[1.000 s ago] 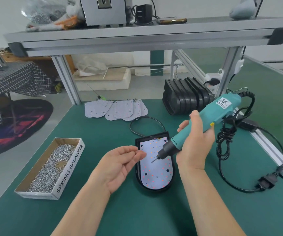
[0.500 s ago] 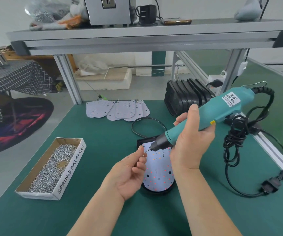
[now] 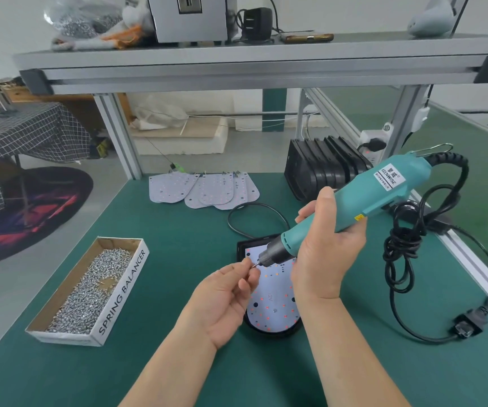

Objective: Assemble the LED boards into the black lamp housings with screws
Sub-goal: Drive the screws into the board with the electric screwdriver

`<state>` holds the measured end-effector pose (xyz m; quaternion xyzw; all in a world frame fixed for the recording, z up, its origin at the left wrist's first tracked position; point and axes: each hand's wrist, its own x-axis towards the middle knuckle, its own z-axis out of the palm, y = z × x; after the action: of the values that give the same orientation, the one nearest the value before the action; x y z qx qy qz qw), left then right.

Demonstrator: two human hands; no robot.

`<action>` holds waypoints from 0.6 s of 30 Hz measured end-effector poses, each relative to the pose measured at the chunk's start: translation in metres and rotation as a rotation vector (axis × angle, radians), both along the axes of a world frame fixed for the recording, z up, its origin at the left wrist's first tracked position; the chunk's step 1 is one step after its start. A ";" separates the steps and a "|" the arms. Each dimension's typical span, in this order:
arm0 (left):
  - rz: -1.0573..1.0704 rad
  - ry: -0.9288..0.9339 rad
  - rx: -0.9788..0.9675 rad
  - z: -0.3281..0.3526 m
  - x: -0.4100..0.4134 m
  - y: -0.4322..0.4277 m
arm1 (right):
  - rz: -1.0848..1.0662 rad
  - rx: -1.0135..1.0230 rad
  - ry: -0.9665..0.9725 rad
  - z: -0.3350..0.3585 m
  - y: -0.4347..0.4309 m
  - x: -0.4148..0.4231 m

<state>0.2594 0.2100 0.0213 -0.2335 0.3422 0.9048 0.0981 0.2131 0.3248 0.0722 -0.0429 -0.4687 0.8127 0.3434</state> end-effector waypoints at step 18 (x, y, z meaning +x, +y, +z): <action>0.074 0.061 -0.435 -0.025 -0.011 -0.012 | -0.043 -0.037 -0.046 -0.001 0.013 -0.019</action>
<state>0.2482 0.1979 -0.0033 -0.2339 0.5232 0.8195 0.0016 0.1937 0.3375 0.0711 -0.0781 -0.4603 0.8124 0.3493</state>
